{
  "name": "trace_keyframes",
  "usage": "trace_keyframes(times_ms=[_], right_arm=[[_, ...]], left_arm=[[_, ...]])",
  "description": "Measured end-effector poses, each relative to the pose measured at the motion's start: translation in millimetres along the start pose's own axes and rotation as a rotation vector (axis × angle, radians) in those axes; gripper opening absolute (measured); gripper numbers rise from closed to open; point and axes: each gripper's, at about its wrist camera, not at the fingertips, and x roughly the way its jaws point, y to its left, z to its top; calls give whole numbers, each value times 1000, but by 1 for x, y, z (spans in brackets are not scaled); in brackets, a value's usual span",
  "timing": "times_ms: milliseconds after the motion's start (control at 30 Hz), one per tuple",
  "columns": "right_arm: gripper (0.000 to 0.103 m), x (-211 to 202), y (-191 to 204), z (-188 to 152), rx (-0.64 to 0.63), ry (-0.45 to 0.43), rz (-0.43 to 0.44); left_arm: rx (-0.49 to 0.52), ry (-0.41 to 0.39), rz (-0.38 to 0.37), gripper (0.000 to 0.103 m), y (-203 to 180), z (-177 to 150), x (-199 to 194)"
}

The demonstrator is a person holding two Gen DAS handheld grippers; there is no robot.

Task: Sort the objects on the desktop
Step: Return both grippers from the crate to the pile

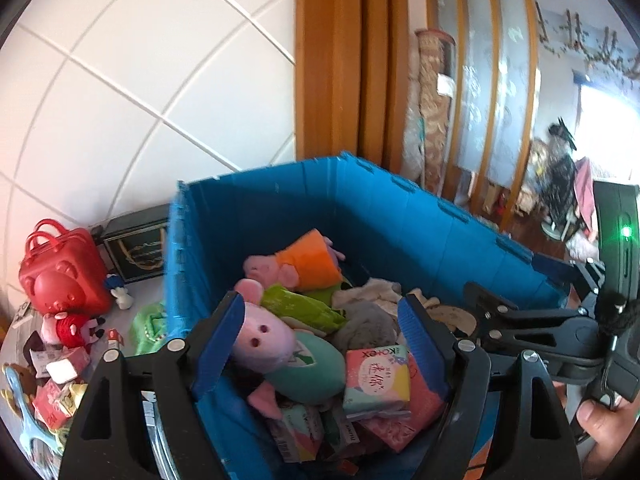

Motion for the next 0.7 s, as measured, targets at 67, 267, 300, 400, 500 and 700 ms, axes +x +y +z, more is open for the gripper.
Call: trace_keyframes(times_ms=[67, 267, 300, 400, 500, 700], right_arm=[[103, -8, 6, 1, -3, -20, 13], [103, -39, 33, 2, 11, -104, 93], [103, -43, 40, 3, 8, -117, 111], [103, -54, 62, 2, -2, -152, 146], [103, -65, 90, 2, -11, -192, 198], [103, -92, 147, 0, -24, -246, 352]], left_arm=[[-13, -28, 29, 79, 8, -1, -11], [-53, -79, 101, 79, 41, -14, -36], [-60, -82, 109, 79, 48, -17, -40], [-89, -88, 147, 79, 70, -26, -51], [-126, -85, 184, 79, 99, -38, -64], [-197, -49, 293, 79, 161, -65, -83]])
